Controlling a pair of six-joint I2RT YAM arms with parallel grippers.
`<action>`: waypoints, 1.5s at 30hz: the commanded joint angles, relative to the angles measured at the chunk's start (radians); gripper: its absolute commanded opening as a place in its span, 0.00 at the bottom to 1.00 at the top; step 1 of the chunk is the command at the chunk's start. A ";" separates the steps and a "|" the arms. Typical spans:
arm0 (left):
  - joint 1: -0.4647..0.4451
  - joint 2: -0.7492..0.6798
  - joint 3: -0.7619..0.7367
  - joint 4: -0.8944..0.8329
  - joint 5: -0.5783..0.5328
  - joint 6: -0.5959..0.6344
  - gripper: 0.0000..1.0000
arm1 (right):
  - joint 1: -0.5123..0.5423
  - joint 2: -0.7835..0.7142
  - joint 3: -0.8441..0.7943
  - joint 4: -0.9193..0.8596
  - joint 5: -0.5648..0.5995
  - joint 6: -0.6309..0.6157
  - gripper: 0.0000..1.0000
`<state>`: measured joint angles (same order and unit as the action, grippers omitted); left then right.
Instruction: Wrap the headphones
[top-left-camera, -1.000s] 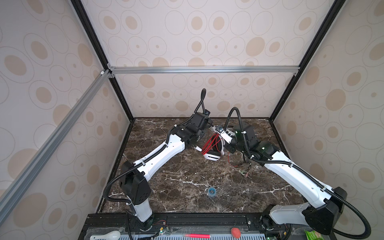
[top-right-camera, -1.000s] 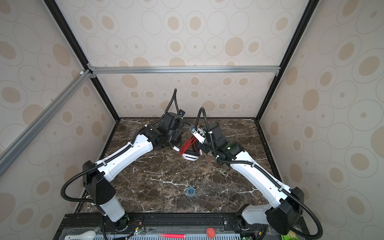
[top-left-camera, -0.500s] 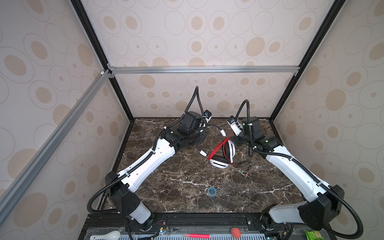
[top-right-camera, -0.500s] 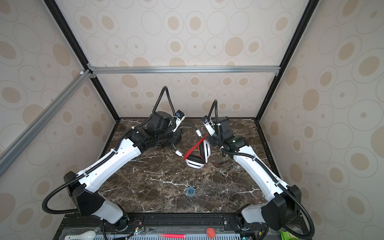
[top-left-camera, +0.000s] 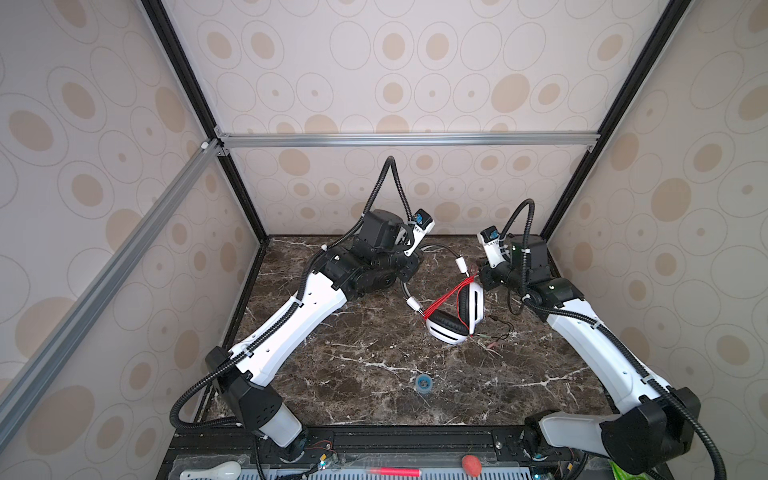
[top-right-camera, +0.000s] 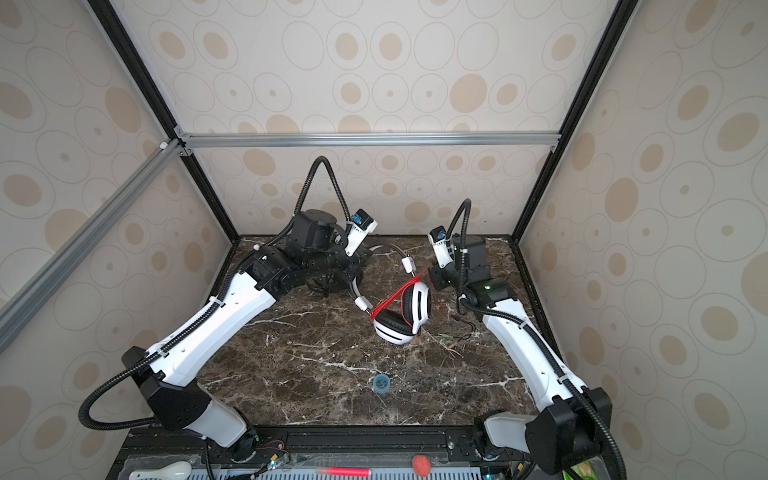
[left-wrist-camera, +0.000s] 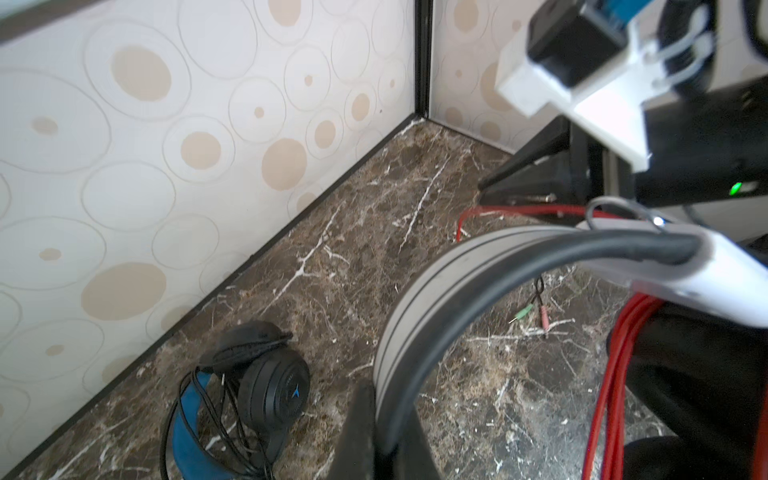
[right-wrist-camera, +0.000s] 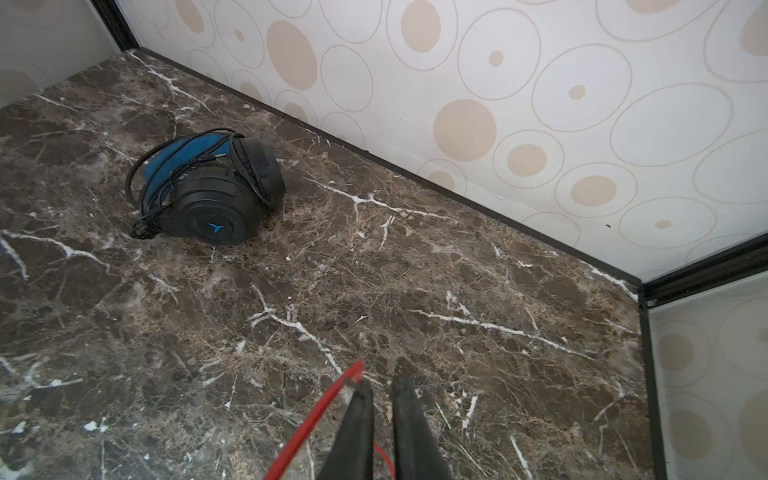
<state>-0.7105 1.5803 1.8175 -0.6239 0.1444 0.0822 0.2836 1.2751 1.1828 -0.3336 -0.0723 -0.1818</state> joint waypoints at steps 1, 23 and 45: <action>0.005 0.008 0.149 0.037 0.075 -0.043 0.00 | -0.025 -0.020 -0.023 0.065 -0.098 0.045 0.13; 0.042 0.094 0.436 0.067 0.173 -0.224 0.00 | -0.107 -0.095 -0.131 0.150 -0.215 0.164 0.40; 0.112 0.040 0.330 0.172 0.208 -0.338 0.00 | -0.109 -0.395 -0.511 0.146 -0.351 0.355 0.49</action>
<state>-0.6113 1.6783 2.1540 -0.5575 0.3286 -0.1928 0.1761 0.8902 0.7300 -0.2420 -0.3588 0.0669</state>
